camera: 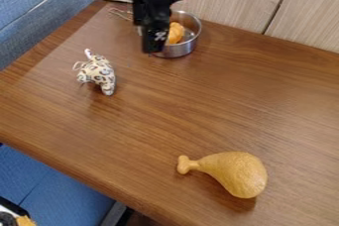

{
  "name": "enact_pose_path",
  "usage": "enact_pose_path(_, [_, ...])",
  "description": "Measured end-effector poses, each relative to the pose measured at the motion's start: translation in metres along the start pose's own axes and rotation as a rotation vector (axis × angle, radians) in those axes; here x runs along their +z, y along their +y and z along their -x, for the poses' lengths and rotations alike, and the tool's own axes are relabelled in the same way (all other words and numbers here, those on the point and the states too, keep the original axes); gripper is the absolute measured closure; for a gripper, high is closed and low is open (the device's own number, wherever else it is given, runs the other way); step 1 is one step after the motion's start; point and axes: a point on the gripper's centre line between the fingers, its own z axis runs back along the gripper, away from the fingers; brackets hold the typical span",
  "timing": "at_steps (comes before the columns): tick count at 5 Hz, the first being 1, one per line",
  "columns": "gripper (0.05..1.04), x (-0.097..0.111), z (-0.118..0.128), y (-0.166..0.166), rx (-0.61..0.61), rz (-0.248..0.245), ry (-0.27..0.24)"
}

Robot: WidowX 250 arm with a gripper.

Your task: Put the croissant out of the pot and place it on the left side of the table

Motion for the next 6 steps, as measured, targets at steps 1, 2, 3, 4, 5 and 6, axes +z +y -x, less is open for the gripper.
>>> enact_pose_path(1, [0.083, 0.008, -0.019, 0.015, 0.146, 0.030, -0.050])
enact_pose_path(2, [0.083, 0.007, -0.023, 0.044, 0.289, 0.042, -0.055])
enact_pose_path(3, [0.083, 0.000, -0.031, 0.064, 0.357, 0.044, -0.051])
enact_pose_path(4, [0.083, -0.011, -0.031, 0.076, 0.386, 0.045, -0.039])
enact_pose_path(5, [0.083, -0.023, -0.033, 0.077, 0.376, 0.070, -0.029])
enact_pose_path(6, [0.083, -0.029, -0.035, 0.074, 0.348, 0.081, -0.045])
